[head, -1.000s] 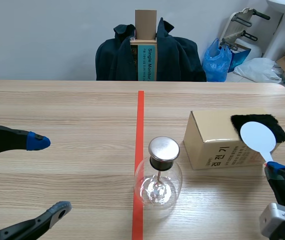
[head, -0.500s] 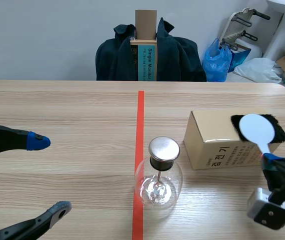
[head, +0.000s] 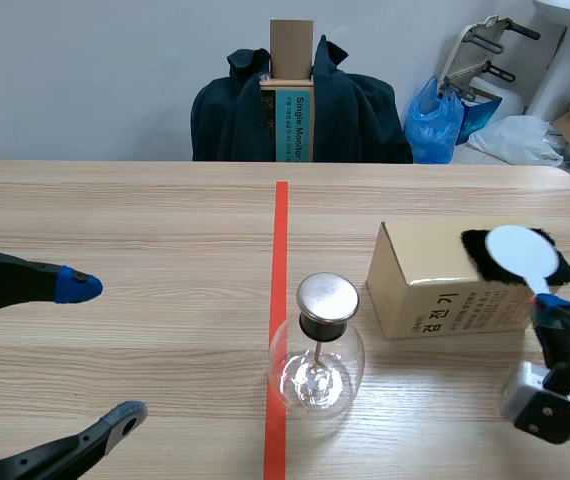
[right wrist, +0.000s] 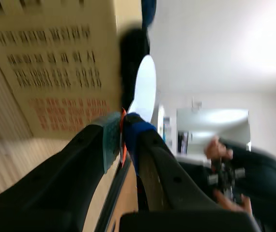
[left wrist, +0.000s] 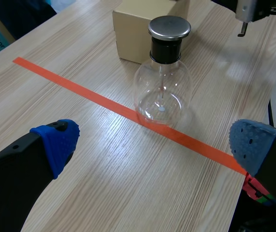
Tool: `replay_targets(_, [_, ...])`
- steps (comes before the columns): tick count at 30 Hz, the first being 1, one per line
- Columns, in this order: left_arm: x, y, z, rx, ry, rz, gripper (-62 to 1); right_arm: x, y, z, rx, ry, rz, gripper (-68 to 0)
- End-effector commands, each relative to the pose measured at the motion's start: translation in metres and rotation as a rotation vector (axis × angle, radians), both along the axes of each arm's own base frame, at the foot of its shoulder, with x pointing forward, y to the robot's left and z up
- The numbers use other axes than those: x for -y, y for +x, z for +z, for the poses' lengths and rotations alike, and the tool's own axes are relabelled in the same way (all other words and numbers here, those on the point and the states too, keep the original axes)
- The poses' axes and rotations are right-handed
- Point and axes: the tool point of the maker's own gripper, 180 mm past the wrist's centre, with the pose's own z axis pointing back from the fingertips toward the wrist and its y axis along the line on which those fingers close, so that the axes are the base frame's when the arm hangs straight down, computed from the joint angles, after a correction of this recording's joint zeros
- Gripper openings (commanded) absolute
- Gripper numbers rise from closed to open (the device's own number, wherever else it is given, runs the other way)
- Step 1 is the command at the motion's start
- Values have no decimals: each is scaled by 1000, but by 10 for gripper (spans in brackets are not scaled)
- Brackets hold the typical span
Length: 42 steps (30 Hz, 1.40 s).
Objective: Do the electroscope experiment.
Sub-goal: 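Rub the plate on the fur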
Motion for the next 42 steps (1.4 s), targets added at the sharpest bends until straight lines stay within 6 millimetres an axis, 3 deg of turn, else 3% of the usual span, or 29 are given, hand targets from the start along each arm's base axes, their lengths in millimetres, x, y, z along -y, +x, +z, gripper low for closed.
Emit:
replay_targets(1, [4,1,6,14,-31,-1,14,1,7,7,32,-5,-21,-667])
replay_targets(4, [4,1,6,14,-32,0,14,31,5,2,16,-26,-195,-667])
replay_targets(5, [4,1,7,15,-33,1,14,32,4,0,10,-28,-202,-667])
replay_targets(10, [4,1,7,15,-33,1,14,-18,-5,1,16,5,56,-667])
replay_targets(11, [4,1,7,15,-32,2,14,-16,-4,2,19,5,38,-667])
replay_targets(15, [3,2,7,16,-32,3,14,31,1,5,51,-39,-210,-667])
replay_targets(16, [3,2,7,16,-32,3,14,28,1,6,52,-41,-192,-667])
replay_targets(20, [3,2,7,16,-32,3,14,-14,-4,8,65,-19,30,-667])
replay_targets(21, [3,2,7,16,-32,3,14,-11,-3,8,67,-14,11,-667])
replay_targets(25, [3,2,7,16,-32,3,14,33,3,10,76,-36,-234,-667])
replay_targets(26, [3,2,6,16,-31,3,14,33,3,9,74,-37,-227,-667])
replay_targets(29, [3,2,7,16,-32,3,14,0,-1,12,83,-20,-39,-667])
replay_targets(31, [3,2,7,16,-32,3,14,-7,-2,12,87,-11,-8,-667])
replay_targets(35, [3,2,7,16,-32,3,14,33,1,9,74,-31,-234,-667])
replay_targets(36, [3,2,7,16,-32,3,14,31,1,8,69,-29,-224,-667])
replay_targets(40, [3,2,7,16,-32,3,14,-14,-7,7,67,-15,20,-667])
replay_targets(42, [3,2,7,16,-32,3,14,-8,-6,8,74,-11,-22,-667])
